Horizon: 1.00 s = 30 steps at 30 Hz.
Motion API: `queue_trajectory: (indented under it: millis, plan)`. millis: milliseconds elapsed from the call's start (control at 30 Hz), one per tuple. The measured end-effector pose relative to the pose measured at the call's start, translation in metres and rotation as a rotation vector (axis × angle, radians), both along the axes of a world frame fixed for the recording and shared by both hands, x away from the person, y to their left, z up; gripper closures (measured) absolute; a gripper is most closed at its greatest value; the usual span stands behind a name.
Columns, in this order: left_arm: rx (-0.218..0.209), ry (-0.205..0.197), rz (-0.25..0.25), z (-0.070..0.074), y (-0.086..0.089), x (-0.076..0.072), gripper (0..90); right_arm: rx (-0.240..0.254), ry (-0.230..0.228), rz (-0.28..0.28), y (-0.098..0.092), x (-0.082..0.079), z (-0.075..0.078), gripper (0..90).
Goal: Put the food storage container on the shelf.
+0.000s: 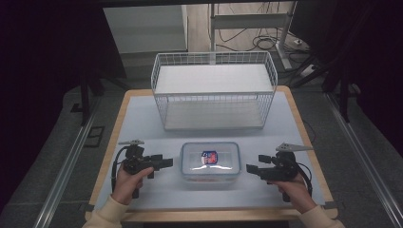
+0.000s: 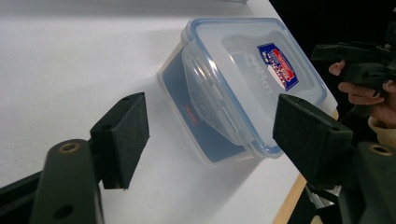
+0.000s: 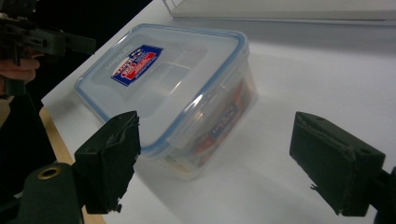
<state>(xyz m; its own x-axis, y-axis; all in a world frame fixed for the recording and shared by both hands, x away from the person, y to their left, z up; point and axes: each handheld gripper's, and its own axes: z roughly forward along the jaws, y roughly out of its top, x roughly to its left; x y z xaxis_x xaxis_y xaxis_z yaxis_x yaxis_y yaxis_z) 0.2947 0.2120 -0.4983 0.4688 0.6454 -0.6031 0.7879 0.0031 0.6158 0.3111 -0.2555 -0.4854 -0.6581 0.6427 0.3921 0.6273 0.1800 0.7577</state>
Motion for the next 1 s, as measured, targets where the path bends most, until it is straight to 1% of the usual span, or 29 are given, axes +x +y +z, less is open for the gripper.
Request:
queue_trajectory:
  millis: [100,167,267,367,400,467,600,700,767,800,867,1000]
  plan:
    - [-0.025,0.015,0.011,0.001,0.001,0.001,24.9,-0.007,0.023,0.002,0.007,0.004,-0.002,16.1]
    - [-0.039,0.022,0.009,0.002,0.000,0.001,24.5,-0.007,0.037,0.006,0.009,0.006,-0.004,16.1]
    - [-0.038,0.032,0.003,0.001,-0.003,0.002,24.3,-0.005,0.048,0.004,0.011,0.008,-0.005,16.1]
    - [-0.024,0.044,-0.004,-0.003,-0.007,0.004,24.1,0.009,0.063,-0.011,0.012,0.012,-0.006,16.1]
    - [-0.020,0.048,-0.010,-0.004,-0.008,0.005,24.0,0.006,0.067,-0.016,0.013,0.013,-0.006,16.1]
    - [-0.017,0.056,-0.015,-0.007,-0.011,0.007,24.0,0.003,0.071,-0.019,0.016,0.015,-0.006,16.1]
    - [-0.022,0.088,-0.039,-0.014,-0.020,0.011,24.1,0.010,0.075,-0.024,0.022,0.019,-0.005,16.1]
    - [-0.034,0.113,-0.053,-0.020,-0.025,0.015,24.5,0.009,0.078,-0.030,0.027,0.021,-0.004,15.9]
    - [-0.043,0.124,-0.064,-0.022,-0.028,0.016,24.8,0.005,0.077,-0.026,0.028,0.022,-0.004,15.9]
    - [-0.039,0.123,-0.070,-0.023,-0.030,0.017,24.8,0.007,0.077,-0.026,0.028,0.021,-0.004,15.9]
    - [-0.053,0.133,-0.081,-0.024,-0.032,0.018,24.8,0.007,0.074,-0.024,0.027,0.021,-0.004,15.9]
    - [-0.084,0.152,-0.085,-0.027,-0.036,0.024,26.6,0.005,0.065,-0.027,0.025,0.020,-0.003,15.8]
